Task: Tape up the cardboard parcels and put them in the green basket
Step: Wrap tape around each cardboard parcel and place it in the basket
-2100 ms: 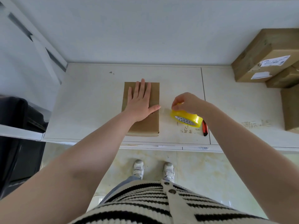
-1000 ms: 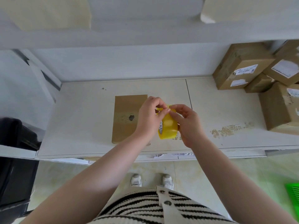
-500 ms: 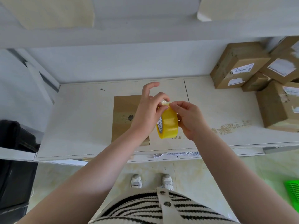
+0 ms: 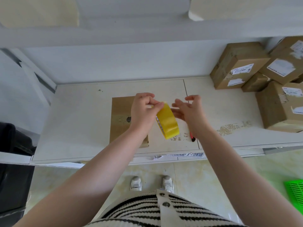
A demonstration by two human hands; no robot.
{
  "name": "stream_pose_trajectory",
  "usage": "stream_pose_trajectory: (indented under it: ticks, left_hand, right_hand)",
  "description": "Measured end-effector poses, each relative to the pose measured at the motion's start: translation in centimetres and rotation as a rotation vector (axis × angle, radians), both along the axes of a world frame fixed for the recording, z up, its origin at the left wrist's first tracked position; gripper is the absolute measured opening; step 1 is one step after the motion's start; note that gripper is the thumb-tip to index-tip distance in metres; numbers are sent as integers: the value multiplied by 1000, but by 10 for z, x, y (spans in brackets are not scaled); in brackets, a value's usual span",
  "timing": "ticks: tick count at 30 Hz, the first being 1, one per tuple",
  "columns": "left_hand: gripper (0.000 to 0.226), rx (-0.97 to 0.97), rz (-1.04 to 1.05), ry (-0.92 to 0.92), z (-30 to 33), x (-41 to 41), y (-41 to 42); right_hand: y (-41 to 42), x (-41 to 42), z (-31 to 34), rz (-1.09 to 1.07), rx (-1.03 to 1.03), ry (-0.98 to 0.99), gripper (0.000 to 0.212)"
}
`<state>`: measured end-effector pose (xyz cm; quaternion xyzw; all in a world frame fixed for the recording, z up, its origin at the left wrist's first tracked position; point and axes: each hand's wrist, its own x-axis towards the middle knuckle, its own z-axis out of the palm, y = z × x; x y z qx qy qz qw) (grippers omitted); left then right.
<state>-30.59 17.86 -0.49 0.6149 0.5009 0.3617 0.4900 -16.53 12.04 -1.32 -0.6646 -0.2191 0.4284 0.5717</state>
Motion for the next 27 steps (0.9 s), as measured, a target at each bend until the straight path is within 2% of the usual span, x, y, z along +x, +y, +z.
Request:
stream_pose_trajectory:
  ticks: [1, 4, 5, 6, 8, 9, 14, 15, 18, 19, 21, 22, 25, 27]
  left_hand:
    - [29, -107, 21, -85, 1, -2, 2]
    - [27, -306, 5, -296, 4, -5, 5]
    - [27, -329, -12, -339, 5, -4, 5]
    - [27, -342, -29, -375, 6, -3, 5]
    - [27, -355, -46, -434, 7, -3, 5]
    - [26, -354, -47, -450, 7, -5, 6]
    - [16, -321, -125, -358, 2, -12, 16]
    - [20, -382, -132, -397, 1, -12, 18]
    - [54, -689, -123, -609, -6, -17, 28]
    - [58, -743, -120, -618, -9, -19, 31]
    - [50, -752, -74, -526, -15, -18, 34]
    - [40, -696, -22, -418, -20, -17, 34]
    - [13, -414, 120, -98, -31, -23, 35]
    - [12, -269, 140, -7, -35, -37, 39]
  right_hand:
    - [-1, 7, 0, 5, -7, -3, 27]
    - [-4, 20, -13, 177, -261, -207, 35]
    - [-5, 19, -18, 232, -325, -140, 39]
    - [-7, 17, -22, 272, -353, 11, 41]
    - [-11, 11, -24, 265, -321, 309, 39]
    - [-13, 10, -27, 239, -289, 369, 38]
    - [-13, 14, -29, 116, -224, 232, 30]
    - [-12, 17, -30, 111, -220, 210, 29]
    - [-12, 21, -29, 110, -205, 168, 31]
    - [-12, 21, -30, 108, -210, 157, 33]
    - [-11, 21, -32, 80, -240, 162, 33]
    - [-11, 20, -34, 63, -266, 166, 29]
    - [-7, 15, -47, -24, -368, 168, 14]
    - [-3, 13, -60, -112, -421, 182, 15]
